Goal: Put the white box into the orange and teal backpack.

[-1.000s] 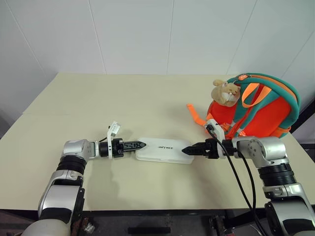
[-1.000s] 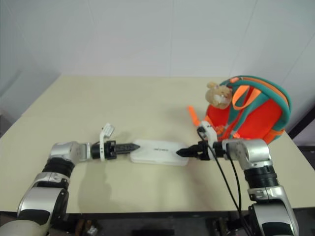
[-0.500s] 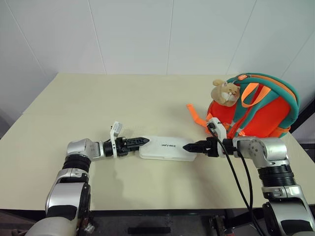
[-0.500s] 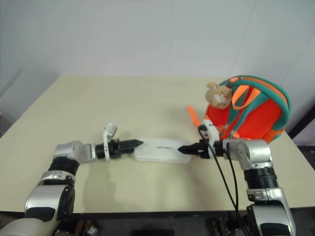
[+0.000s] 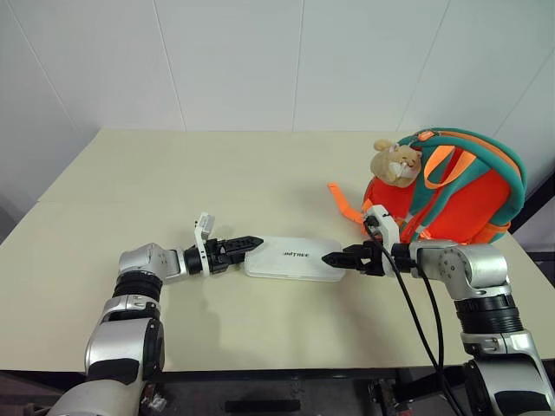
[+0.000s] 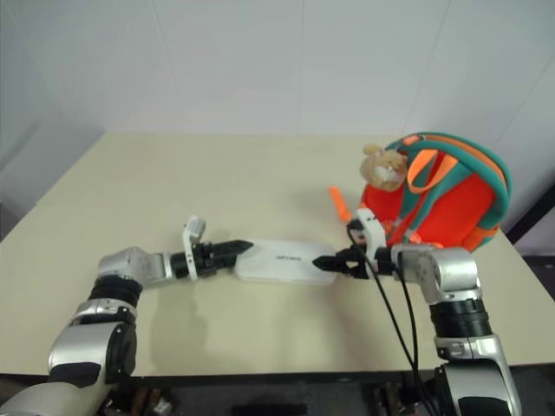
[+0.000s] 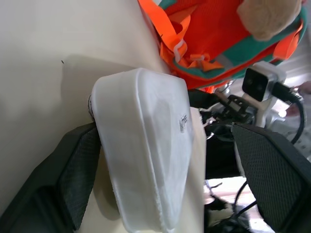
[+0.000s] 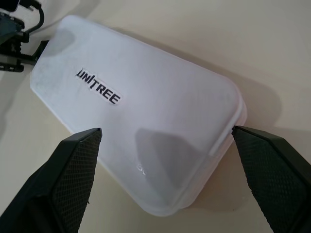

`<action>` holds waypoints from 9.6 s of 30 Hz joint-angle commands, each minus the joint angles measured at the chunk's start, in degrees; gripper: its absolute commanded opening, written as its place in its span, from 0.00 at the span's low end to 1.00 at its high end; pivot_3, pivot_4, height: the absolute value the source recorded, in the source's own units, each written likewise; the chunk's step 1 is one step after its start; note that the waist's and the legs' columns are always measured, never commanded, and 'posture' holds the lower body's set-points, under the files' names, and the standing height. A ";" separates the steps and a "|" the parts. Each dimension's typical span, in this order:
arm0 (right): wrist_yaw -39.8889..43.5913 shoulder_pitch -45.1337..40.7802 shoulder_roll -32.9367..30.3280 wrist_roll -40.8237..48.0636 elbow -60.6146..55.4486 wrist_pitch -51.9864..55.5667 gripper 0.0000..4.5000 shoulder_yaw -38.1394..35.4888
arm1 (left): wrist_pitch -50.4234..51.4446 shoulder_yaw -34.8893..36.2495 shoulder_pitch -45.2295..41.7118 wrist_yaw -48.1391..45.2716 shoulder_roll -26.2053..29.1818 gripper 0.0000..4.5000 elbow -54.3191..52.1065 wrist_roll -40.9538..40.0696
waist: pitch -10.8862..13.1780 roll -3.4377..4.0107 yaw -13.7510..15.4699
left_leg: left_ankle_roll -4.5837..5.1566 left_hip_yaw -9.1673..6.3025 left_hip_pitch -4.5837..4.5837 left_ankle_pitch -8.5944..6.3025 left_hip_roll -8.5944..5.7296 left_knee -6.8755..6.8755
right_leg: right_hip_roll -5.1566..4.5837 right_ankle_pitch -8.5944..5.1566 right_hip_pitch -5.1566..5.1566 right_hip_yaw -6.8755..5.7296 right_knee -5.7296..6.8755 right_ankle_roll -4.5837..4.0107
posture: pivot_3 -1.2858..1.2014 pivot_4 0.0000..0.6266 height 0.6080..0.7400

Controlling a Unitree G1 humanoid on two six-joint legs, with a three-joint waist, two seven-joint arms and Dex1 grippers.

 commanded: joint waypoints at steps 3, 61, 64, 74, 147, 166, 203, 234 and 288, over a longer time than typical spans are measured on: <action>0.87 -0.99 3.75 3.69 -3.70 -0.02 1.00 0.77 | 5.02 0.87 -2.01 0.35 -5.59 0.99 -2.85 -4.65 | 0.00 0.00 0.09 | -0.03 0.00 -0.01 -0.03 0.01 -0.03 | 0.00 -0.05 0.00 -0.01 -0.01 0.00 | 0.52 0.24 1.00; -20.69 15.87 -2.55 0.31 -14.54 -30.73 1.00 -23.89 | -1.90 3.89 16.44 -2.85 8.93 0.28 -31.86 -15.39 | 0.01 -0.04 -0.18 | -0.08 0.02 -0.02 -0.07 0.01 -0.10 | -0.05 -0.14 -0.07 -0.03 -0.01 -0.13 | 0.52 0.24 1.00; -20.79 12.12 -1.08 1.04 -8.97 -33.06 1.00 -23.19 | -1.45 4.58 17.75 -1.83 8.61 0.28 -33.85 -16.46 | 0.01 -0.04 -0.18 | -0.08 0.02 -0.02 -0.07 0.01 -0.11 | -0.07 -0.15 -0.06 -0.02 -0.04 -0.14 | 0.52 0.24 1.00; -18.09 5.77 3.06 2.19 -1.68 -37.75 0.80 -19.05 | -1.58 8.41 21.46 2.15 9.23 0.28 -37.55 -19.55 | 0.01 -0.04 -0.22 | -0.09 0.02 -0.01 -0.06 0.03 -0.02 | -0.06 -0.15 -0.04 -0.03 0.03 -0.14 | 0.52 0.24 1.00; 10.38 12.54 -9.87 43.68 -14.61 4.62 0.02 -7.94 | -33.52 0.84 12.90 -9.47 14.65 0.28 -38.53 -15.62 | 0.06 -0.28 -0.01 | -0.10 -0.01 -0.02 -0.23 0.14 0.05 | 0.00 -0.34 -0.03 -0.17 0.00 -0.27 | 0.52 0.24 1.00; 8.93 12.55 -7.13 42.69 -14.92 3.09 0.02 -7.22 | -50.00 -14.40 -6.58 -22.28 5.74 0.28 -19.62 0.48 | 0.06 -0.28 0.03 | -0.03 -0.03 -0.07 -0.27 0.13 0.06 | 0.03 -0.35 -0.03 -0.18 -0.01 -0.25 | 0.52 0.24 1.00; 6.96 12.87 -3.39 40.97 -15.46 0.39 0.02 -5.86 | -42.71 -14.54 -8.81 -28.94 10.10 0.99 -22.85 6.02 | 0.07 -0.25 -0.33 | 0.00 -0.09 -0.09 -0.28 0.16 0.08 | 0.09 -0.37 -0.06 -0.18 0.10 -0.23 | 0.52 0.24 1.00; 12.95 8.60 -2.70 34.38 -10.11 -0.84 0.02 -3.57 | -23.00 -15.80 4.92 -13.70 6.32 0.99 -53.12 -9.00 | 0.07 -0.25 -0.23 | 0.01 -0.10 -0.06 -0.30 0.16 0.62 | 0.09 -0.34 0.09 -0.18 0.34 -0.17 | 0.52 0.24 1.00; 4.20 12.20 -1.92 41.55 -15.83 0.58 0.02 -7.96 | -43.62 -10.37 11.81 -13.09 4.77 0.26 -12.98 1.48 | 0.07 -0.25 0.01 | 0.04 -0.09 -0.09 -0.32 0.16 0.42 | 0.07 -0.36 0.02 -0.19 0.24 -0.22 | 0.52 0.24 1.00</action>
